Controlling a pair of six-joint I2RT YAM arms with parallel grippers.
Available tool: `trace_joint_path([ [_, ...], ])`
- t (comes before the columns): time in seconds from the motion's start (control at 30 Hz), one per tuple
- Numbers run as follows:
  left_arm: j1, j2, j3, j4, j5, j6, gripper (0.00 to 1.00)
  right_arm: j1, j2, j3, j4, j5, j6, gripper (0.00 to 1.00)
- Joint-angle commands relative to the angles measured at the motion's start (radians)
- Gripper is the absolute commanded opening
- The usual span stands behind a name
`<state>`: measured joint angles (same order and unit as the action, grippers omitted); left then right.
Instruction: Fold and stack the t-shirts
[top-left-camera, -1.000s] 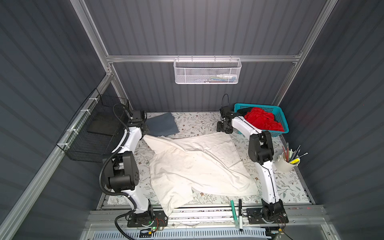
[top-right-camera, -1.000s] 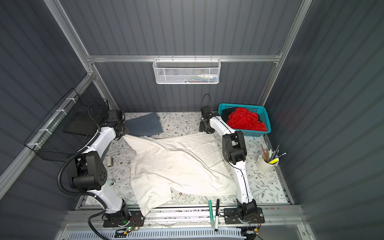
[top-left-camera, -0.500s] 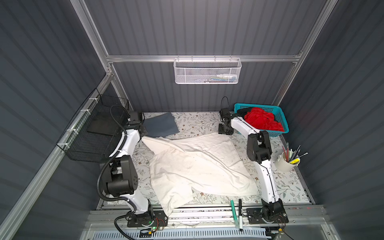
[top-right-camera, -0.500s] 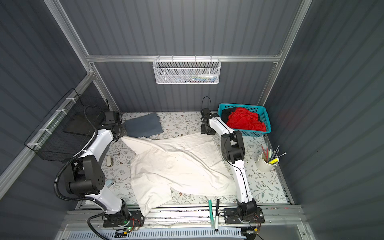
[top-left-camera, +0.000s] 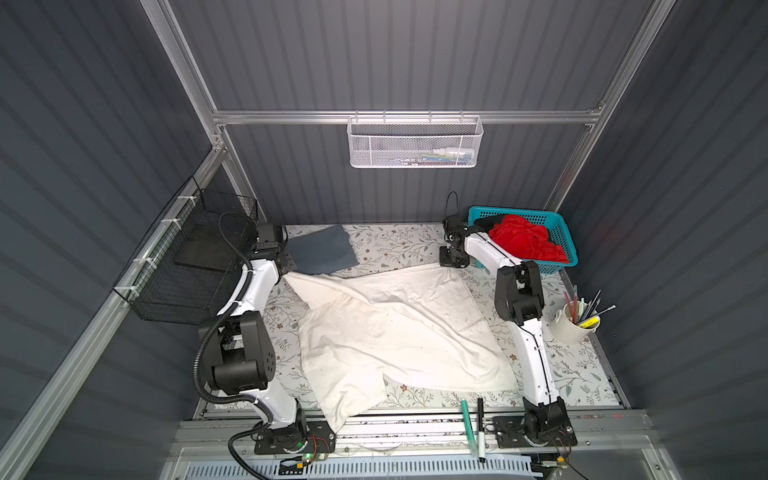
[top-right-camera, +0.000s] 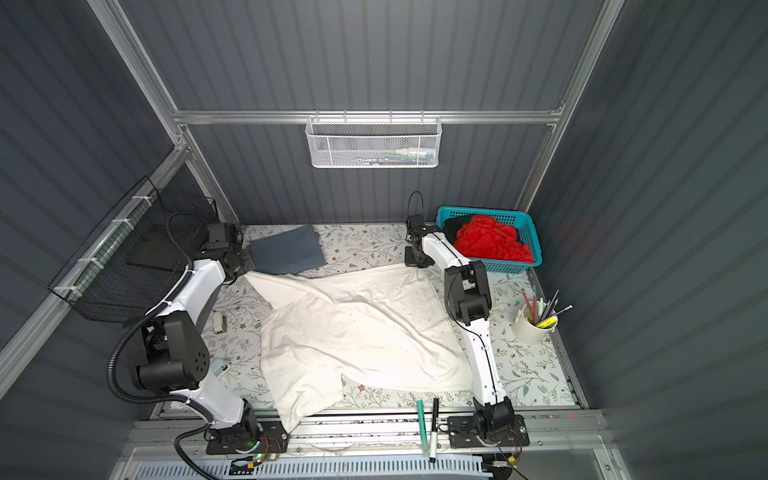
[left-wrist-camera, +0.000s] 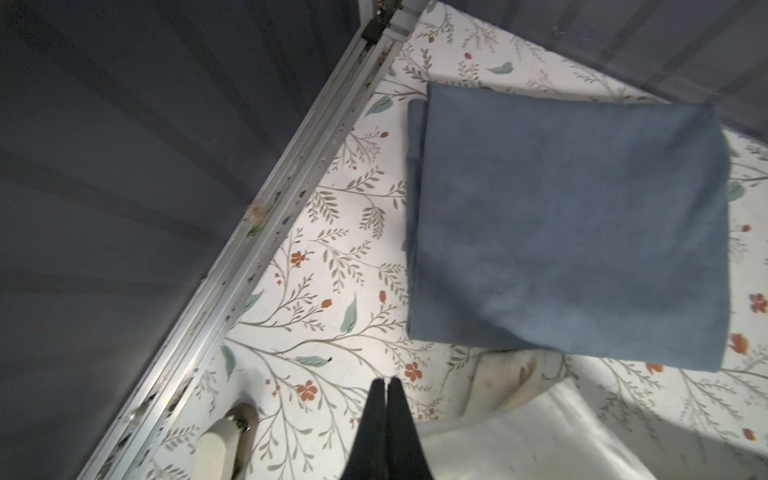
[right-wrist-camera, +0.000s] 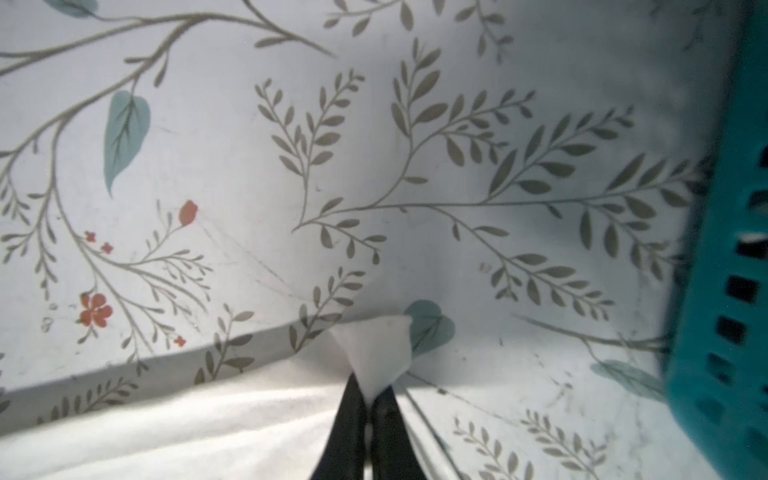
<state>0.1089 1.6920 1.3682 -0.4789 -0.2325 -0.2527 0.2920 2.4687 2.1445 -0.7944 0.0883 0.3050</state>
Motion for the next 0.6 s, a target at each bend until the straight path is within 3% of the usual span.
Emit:
trace_joint_path([
  [0.0, 0.023, 0.066, 0.077, 0.070, 0.157, 0.043, 0.00, -0.014, -0.088, -0.012, 0.017, 0.036, -0.057, 0.05],
  [0.27, 0.012, 0.223, 0.370, 0.113, 0.337, 0.043, 0.00, -0.064, -0.178, -0.057, 0.041, 0.037, -0.067, 0.02],
  [0.43, -0.018, 0.336, 0.580, 0.058, 0.330, 0.064, 0.00, -0.079, -0.239, -0.119, 0.112, 0.028, -0.078, 0.02],
  [0.57, -0.024, 0.373, 0.633, 0.068, 0.331, 0.057, 0.00, -0.083, -0.245, -0.121, 0.138, -0.021, -0.091, 0.03],
])
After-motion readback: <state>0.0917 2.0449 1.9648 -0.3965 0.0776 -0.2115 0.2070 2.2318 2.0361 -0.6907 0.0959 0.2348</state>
